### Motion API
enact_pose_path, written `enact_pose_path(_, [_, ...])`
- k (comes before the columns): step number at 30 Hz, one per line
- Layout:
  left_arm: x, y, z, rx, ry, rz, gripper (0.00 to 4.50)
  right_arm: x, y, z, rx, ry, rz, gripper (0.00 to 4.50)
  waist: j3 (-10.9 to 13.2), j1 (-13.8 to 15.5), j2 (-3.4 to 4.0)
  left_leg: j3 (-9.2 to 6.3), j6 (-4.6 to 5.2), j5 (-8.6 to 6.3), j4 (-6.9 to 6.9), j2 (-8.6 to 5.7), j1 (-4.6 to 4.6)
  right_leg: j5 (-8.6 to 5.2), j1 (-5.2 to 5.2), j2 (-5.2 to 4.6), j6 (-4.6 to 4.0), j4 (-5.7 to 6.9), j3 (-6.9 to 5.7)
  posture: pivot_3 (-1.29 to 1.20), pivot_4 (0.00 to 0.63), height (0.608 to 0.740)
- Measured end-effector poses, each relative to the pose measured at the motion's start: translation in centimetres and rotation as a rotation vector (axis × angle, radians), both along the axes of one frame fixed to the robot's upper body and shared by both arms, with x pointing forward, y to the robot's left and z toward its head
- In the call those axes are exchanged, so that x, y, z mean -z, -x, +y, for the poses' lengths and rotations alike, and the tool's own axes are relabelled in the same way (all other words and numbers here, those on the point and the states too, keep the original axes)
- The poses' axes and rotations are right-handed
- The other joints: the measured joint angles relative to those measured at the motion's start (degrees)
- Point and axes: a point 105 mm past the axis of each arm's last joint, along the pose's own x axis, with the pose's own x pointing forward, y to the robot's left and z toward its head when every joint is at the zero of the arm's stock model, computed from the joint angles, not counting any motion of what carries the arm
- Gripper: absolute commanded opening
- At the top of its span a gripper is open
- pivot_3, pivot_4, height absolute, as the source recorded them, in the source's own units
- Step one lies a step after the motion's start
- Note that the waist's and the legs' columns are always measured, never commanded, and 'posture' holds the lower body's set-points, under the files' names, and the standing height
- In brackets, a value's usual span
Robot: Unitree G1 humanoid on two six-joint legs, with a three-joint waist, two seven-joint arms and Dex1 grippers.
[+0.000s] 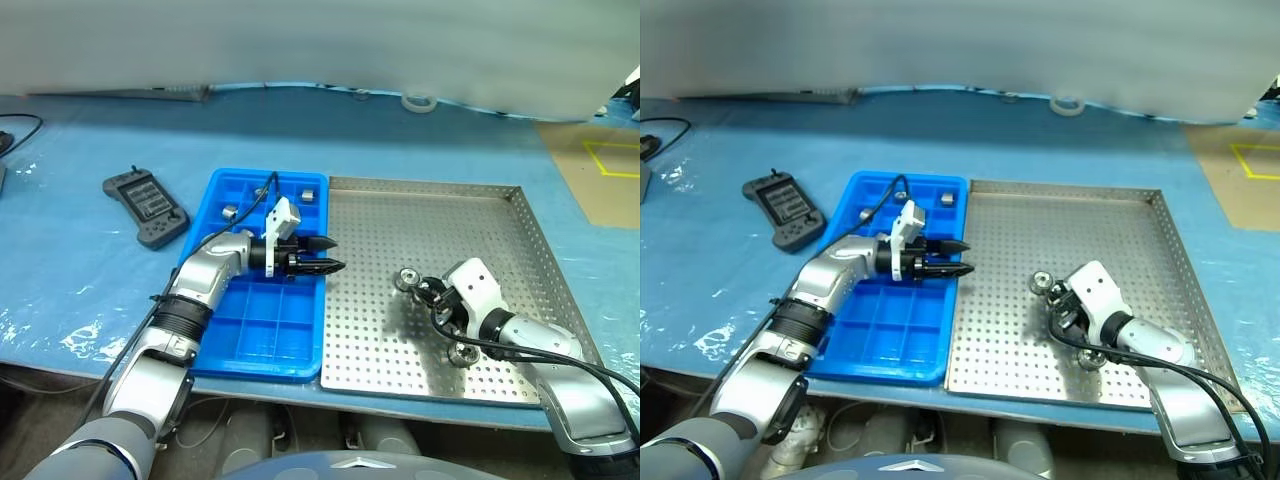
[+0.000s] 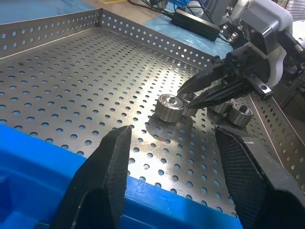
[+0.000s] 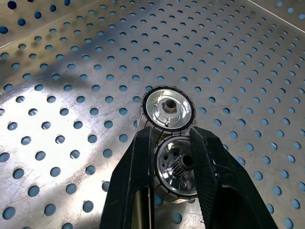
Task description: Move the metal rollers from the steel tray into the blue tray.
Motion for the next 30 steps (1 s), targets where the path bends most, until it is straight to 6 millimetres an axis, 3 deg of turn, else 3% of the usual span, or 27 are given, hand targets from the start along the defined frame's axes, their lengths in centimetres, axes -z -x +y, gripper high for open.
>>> enact_pose_path(4, [-0.1,-0.1,0.0,-0.006,0.005,-0.001,2.95,-0.1,-0.2,-0.3,-0.014,0.001,0.008,0.75,0.0,-0.01,0.01,0.0,0.03,-0.01,-0.02,0.0,-0.06,0.01,0.0,0.0,0.0,-0.12,-0.02,-0.33,0.15,0.74])
enact_pose_path(11, [-0.6,-0.1,-0.4,0.003,0.052,0.057,2.95,-0.1,-1.7,-2.9,-0.037,0.008,-0.069,0.75,-0.01,0.02,0.05,0.03,0.16,-0.07,0.02,0.0,-0.25,0.05,-0.02,0.0,-0.06,-0.32,-0.11,-0.33,0.15,0.74])
enact_pose_path(19, [-3.7,-0.7,-5.0,0.063,0.184,0.135,2.95,-4.6,-3.4,0.7,-0.21,0.06,-0.31,0.75,-0.02,-0.05,0.17,0.03,0.37,0.03,0.09,0.04,-0.33,0.1,-0.06,0.0,-0.07,-0.3,-0.16,-0.34,0.15,0.74])
enact_pose_path(26, [-3.8,-0.5,-5.3,0.061,0.186,0.147,2.95,-2.6,-3.5,0.5,-0.16,0.05,-0.283,0.75,-0.02,-0.05,0.18,0.03,0.43,-0.01,0.12,0.05,-0.38,0.1,-0.08,0.0,-0.07,-0.33,-0.19,-0.35,0.15,0.74])
enact_pose_path(30, [-3.4,-0.8,-4.6,0.031,0.175,0.153,2.95,-1.6,-2.7,0.0,-0.143,-0.001,-0.243,2.01,-0.03,-0.09,0.25,0.03,0.49,-0.04,0.19,0.04,-0.41,0.1,-0.06,-0.01,-0.07,-0.34,-0.19,-0.34,0.15,0.74])
